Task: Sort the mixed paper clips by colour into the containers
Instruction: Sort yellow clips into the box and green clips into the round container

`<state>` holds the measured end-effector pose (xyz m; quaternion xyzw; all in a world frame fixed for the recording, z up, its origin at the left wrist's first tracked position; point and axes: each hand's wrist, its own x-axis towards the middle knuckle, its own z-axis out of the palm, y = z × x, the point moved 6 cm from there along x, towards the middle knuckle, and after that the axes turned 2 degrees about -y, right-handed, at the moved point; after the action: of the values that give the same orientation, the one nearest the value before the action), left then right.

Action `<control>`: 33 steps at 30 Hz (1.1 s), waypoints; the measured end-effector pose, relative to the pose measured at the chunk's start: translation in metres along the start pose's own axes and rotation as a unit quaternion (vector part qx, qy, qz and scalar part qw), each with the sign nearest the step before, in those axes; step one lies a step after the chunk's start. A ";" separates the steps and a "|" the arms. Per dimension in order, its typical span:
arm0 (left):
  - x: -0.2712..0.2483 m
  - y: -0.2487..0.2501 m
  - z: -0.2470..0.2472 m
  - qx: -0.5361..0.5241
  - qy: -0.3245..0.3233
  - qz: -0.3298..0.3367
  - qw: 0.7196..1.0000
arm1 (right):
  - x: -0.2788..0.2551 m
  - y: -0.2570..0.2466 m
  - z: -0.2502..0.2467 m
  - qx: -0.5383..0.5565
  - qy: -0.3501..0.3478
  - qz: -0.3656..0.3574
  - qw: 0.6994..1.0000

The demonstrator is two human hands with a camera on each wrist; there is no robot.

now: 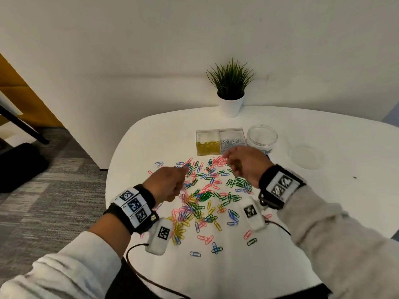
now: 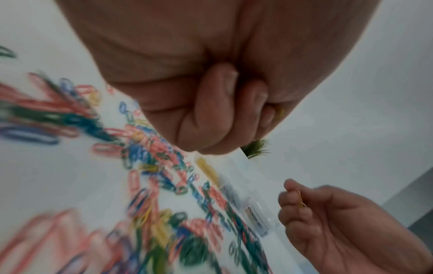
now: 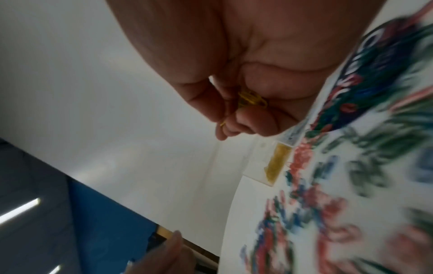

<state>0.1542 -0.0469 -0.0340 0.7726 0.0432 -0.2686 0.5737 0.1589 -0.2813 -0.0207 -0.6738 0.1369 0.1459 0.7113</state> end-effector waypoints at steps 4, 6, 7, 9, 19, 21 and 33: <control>0.026 0.036 -0.020 -0.050 0.106 0.051 0.992 | 0.045 -0.047 0.025 0.001 0.009 -0.009 1.000; 0.039 0.048 -0.027 -0.105 0.158 0.057 0.980 | 0.065 -0.066 0.034 -0.025 0.031 -0.030 0.999; 0.045 0.054 -0.026 -0.126 0.167 0.052 0.976 | 0.074 -0.074 0.039 -0.034 0.036 -0.035 0.998; 0.059 0.062 -0.019 -0.171 0.153 0.032 0.973 | 0.087 -0.083 0.038 -0.070 0.055 -0.043 0.995; 0.122 0.098 0.014 -0.176 0.080 0.011 0.981 | 0.029 -0.028 0.003 -0.387 0.057 -0.134 0.910; 0.125 0.101 0.013 -0.118 0.056 0.012 0.991 | 0.005 -0.001 0.004 -0.462 -0.021 -0.119 0.879; 0.026 0.054 0.045 0.497 -0.028 0.179 0.849 | -0.044 0.071 0.048 -0.655 -0.094 -0.151 0.735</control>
<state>0.1801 -0.1122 -0.0079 0.9410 -0.2510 -0.1687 0.1517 0.0906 -0.2307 -0.0659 -0.9675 -0.1638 0.1531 0.1165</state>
